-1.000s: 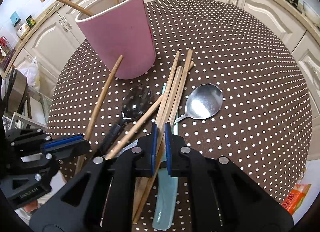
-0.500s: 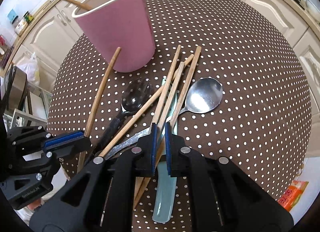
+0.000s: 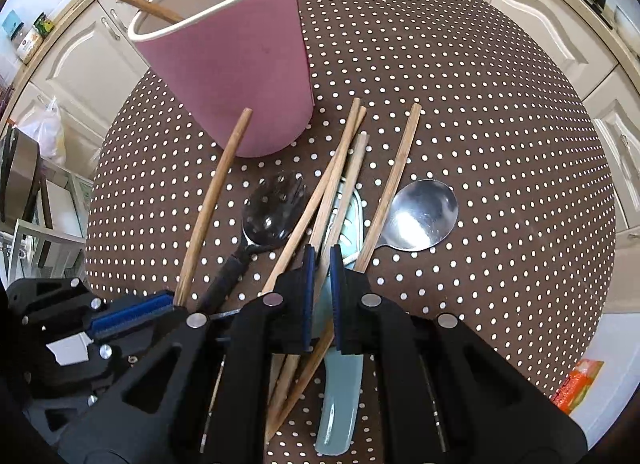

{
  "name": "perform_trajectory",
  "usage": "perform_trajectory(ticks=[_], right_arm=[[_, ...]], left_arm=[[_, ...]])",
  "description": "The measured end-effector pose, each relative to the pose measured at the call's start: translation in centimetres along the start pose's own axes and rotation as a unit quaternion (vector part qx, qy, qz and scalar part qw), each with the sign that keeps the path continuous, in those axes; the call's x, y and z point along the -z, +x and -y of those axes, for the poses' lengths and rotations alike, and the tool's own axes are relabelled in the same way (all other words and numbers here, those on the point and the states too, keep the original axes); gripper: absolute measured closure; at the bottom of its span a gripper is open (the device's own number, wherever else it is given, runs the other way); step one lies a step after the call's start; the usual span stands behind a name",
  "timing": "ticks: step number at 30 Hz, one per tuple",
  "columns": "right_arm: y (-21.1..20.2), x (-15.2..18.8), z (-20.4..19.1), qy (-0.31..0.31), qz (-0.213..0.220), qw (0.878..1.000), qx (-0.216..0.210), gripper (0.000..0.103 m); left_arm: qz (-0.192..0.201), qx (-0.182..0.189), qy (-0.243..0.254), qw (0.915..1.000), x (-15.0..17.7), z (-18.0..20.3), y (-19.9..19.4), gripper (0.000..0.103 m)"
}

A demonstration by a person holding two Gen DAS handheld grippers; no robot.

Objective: Organize utensils
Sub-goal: 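Grasp a wooden chopstick with the left tool while the right tool grasps another, then lift both chopsticks up and over the pink cup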

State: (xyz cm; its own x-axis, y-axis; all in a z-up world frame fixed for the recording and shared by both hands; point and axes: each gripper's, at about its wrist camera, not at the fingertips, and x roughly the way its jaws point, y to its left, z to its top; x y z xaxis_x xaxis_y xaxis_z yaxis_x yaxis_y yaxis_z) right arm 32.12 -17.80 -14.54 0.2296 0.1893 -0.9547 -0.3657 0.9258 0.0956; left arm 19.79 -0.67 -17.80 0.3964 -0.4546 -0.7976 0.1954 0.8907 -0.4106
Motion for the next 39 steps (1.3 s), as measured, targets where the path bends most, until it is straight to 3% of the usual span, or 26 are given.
perform_trajectory(ticks=[17,26,31,39], right_arm=[[-0.3,0.2,2.7,0.021,-0.015,0.999,-0.025,0.094],[0.2,0.0,1.3,0.009,-0.009,1.000,-0.003,0.093],[0.3,0.5,0.1,-0.008,0.020,0.999,0.025,0.094],[-3.6,2.9,1.6,0.018,0.111,0.993,-0.028,0.096]], left_arm=[[0.007,0.002,0.008,0.9999,-0.3,0.7,-0.3,0.097],[0.004,0.001,0.008,1.0000,-0.4,1.0,0.1,0.097],[0.006,0.000,0.007,1.0000,-0.7,0.8,0.0,0.097],[0.048,0.020,0.032,0.9982,-0.9,1.9,-2.4,0.097]])
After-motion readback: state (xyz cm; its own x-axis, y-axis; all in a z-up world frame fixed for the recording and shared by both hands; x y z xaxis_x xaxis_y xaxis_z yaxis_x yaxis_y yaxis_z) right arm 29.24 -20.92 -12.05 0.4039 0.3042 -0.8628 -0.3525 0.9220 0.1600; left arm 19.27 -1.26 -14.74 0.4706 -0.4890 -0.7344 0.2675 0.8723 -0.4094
